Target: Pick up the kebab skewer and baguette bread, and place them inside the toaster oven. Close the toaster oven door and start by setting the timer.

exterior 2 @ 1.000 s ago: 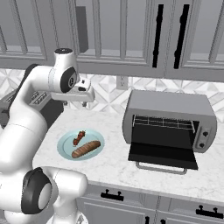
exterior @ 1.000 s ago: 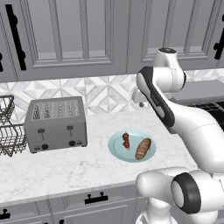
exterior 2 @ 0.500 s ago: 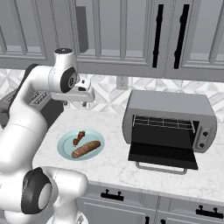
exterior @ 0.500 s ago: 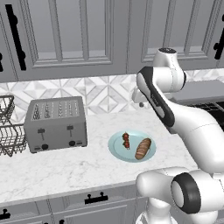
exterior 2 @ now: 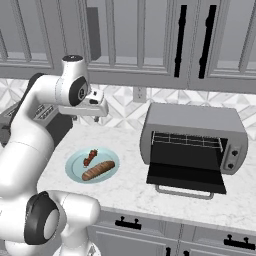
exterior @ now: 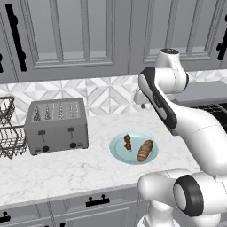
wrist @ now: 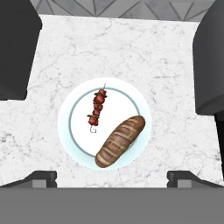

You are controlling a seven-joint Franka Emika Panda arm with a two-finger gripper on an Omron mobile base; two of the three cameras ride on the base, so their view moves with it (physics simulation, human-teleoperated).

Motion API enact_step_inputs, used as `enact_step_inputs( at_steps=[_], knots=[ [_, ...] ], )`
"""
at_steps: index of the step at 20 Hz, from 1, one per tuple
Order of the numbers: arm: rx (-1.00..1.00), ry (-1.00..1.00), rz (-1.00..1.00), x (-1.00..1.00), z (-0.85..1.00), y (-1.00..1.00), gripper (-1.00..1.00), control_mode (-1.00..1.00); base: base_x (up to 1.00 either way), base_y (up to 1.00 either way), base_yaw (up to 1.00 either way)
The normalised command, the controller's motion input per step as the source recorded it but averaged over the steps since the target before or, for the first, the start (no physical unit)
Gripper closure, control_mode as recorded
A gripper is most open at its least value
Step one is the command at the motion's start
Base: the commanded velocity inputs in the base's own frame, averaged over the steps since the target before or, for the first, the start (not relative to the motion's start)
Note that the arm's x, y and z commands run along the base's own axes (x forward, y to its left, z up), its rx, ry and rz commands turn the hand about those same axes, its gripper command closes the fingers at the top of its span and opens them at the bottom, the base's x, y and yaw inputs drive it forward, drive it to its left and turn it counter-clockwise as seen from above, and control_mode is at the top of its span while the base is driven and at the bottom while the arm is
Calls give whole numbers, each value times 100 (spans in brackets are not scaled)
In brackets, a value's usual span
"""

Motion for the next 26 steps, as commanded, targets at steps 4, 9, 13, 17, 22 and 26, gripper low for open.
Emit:
enact_step_inputs(
  at_steps=[4,9,13,17,22,26],
  knots=[
    [0,0,0,-1,0,0,-100,-100,0,0,0],
    [1,-11,0,-51,-7,-16,-100,-100,0,0,0],
    [10,-37,0,-89,-6,-62,-100,-100,0,0,0],
    [13,-44,7,-71,-13,-85,-100,-100,0,0,0],
    [17,-44,20,-27,-17,-100,-100,-100,0,0,0],
    [17,-32,14,0,5,-94,-100,-100,0,0,0]
  ],
)
